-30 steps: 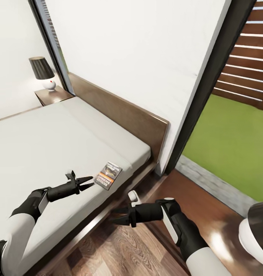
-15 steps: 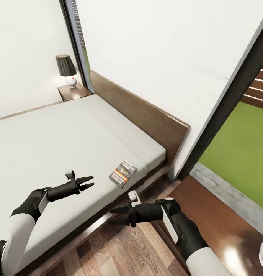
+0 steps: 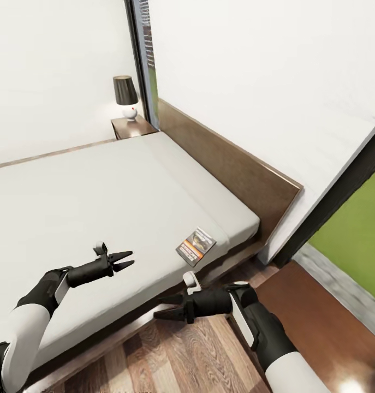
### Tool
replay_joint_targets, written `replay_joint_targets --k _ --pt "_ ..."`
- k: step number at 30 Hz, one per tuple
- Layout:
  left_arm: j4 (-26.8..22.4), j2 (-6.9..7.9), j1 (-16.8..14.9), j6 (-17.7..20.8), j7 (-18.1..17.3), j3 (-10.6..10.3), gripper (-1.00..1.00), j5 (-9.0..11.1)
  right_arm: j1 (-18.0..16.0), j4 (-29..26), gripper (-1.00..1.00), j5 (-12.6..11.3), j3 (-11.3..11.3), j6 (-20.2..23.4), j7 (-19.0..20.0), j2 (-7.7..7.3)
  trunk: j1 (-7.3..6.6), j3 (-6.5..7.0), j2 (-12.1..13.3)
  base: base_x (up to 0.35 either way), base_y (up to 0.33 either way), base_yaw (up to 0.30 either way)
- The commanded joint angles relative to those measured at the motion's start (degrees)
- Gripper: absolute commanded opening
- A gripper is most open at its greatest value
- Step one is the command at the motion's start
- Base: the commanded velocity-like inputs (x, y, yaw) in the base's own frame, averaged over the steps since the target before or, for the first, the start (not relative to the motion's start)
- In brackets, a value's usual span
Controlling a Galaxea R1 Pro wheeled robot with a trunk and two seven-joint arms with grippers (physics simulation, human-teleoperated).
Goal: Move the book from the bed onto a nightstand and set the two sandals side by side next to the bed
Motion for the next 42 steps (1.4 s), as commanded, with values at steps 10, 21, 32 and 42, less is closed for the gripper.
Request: replay_joint_targets --k 10,21,32,42 --pt "0.01 0.00 -0.05 0.60 -0.18 0.08 1.00 -0.06 -0.03 0.00 1.00 -0.29 -0.17 0.54 -0.03 -0.06 0.00 -0.25 -0.02 0.000 0.000 0.206" --pt "0.01 0.00 -0.03 0.58 -0.13 0.08 1.00 -0.06 -0.04 0.07 1.00 -0.36 -5.53 -0.33 -14.47 -0.10 0.00 -0.26 -0.02 0.000 0.000 0.008" --pt "0.01 0.00 -0.03 0.60 -0.21 0.08 1.00 -0.06 -0.03 5.17 1.00 -0.43 -22.49 -1.96 -18.58 -0.11 0.00 -0.26 -0.02 0.000 0.000 0.000" --pt "0.13 -0.07 -0.03 0.55 -0.17 0.00 1.00 -0.06 -0.02 5.72 1.00 -0.46 -22.76 -2.01 -18.62 -0.01 0.00 -0.26 -0.02 0.000 0.000 0.000"
